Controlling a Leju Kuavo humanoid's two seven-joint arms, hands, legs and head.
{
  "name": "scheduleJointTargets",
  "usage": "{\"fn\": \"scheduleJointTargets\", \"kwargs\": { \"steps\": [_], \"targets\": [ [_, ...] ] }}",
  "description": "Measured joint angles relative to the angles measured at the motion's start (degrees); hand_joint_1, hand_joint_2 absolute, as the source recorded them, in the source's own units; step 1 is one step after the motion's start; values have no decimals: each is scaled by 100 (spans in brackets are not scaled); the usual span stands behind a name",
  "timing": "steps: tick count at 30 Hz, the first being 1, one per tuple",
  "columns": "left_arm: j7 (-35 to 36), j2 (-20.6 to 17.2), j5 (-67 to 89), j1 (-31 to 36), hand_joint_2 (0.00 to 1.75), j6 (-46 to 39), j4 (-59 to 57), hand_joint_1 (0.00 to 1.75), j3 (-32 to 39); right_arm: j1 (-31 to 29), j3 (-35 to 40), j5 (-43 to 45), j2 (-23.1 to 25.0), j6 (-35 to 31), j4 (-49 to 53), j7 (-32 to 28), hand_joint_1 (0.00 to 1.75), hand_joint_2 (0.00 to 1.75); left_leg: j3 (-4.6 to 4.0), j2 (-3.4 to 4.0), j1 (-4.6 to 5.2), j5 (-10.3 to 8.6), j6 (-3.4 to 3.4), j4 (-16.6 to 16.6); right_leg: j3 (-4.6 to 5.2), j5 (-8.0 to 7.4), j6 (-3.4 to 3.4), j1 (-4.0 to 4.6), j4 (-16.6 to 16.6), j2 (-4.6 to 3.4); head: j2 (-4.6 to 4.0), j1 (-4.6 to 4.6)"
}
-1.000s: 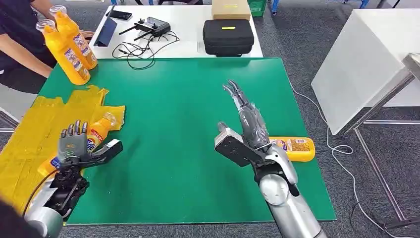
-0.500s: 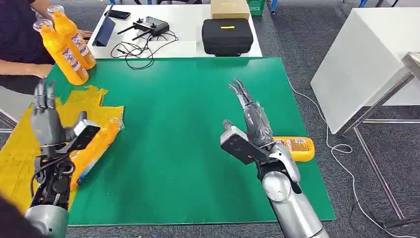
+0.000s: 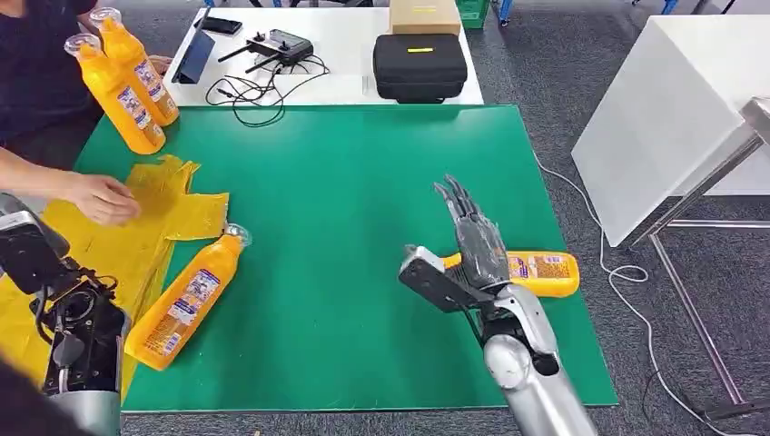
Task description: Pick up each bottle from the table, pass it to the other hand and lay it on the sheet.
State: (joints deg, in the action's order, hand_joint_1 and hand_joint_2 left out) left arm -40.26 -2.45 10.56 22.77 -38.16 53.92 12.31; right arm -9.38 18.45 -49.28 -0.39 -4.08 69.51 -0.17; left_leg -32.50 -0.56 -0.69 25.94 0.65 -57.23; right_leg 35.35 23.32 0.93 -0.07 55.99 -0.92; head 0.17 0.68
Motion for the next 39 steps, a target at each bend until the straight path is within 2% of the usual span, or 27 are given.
{"fn": "scheduleJointTargets", "kwargs": {
  "steps": [6,13,19,25,29,33,39],
  "targets": [
    [-4,-212,-245,11,0,9,228,0,-370,653,2,-868,-288,489,-22,692,0,175,0,1,1,3,1,0,0,0,0,-2,-3,0,0,0],
    [-4,-359,-346,11,0,55,258,0,-468,990,2,-985,-597,574,-35,801,0,175,2,5,0,3,1,0,0,0,0,-1,-3,-2,0,2],
    [-4,-365,-346,11,0,53,280,0,-492,1009,2,-987,-671,640,-37,836,0,175,4,6,0,2,0,0,0,0,0,-1,-2,-2,0,2],
    [-4,-411,-411,7,0,37,328,0,-490,1003,-15,-1068,-840,977,-35,1040,0,175,2,6,0,2,1,0,-1,0,0,-1,-2,-2,0,0],
    [-4,-411,-357,7,0,55,330,0,-488,898,-103,-1613,-883,972,-24,1256,0,175,-1,6,1,2,1,0,0,-1,0,-2,-2,-1,0,0],
    [-4,-400,-219,1,0,99,333,0,-481,596,-403,-2432,-701,557,180,1186,0,175,2,9,1,0,1,0,-1,-3,0,-3,-1,-3,0,0],
    [-6,-370,-36,-154,0,232,490,0,-350,359,-1195,-2820,-461,1247,874,832,0,175,4,4,-2,-1,1,0,-1,-1,0,-1,-1,-1,0,2]
  ]
}}
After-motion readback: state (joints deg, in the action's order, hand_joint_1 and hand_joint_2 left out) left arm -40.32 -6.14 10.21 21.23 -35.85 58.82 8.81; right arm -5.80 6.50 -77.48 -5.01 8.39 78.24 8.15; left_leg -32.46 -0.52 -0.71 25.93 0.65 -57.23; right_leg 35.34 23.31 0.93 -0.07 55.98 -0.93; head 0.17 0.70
